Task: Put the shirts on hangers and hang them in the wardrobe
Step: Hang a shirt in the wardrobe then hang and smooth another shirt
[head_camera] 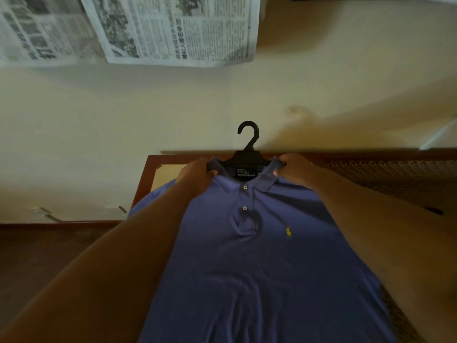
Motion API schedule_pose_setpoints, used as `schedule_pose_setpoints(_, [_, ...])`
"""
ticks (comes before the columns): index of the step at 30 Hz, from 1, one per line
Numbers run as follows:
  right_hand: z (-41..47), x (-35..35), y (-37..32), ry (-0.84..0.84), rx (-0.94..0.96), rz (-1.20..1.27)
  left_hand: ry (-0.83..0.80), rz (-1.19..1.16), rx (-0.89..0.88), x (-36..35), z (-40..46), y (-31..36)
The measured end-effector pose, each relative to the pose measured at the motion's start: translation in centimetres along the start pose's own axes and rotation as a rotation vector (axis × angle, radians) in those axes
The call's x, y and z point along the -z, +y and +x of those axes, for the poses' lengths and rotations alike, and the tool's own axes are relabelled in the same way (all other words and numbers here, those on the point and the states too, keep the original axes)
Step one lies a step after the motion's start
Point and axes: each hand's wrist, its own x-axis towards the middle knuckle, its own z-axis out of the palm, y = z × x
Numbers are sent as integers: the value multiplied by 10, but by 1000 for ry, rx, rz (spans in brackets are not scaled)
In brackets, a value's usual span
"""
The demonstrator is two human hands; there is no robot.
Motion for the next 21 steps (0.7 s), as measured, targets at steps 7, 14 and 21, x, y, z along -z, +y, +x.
schedule_pose_setpoints(7, [-79,35,-23,64,83,-37,28,-18,-59,53,-60,26])
schedule_pose_setpoints(14, [-178,66,-52,183,133,-100,122,-40,-104,111,-139,64])
schedule_pose_setpoints(21, [-271,119,-78,293,160,-187,214,-9,-211,171,-198,116])
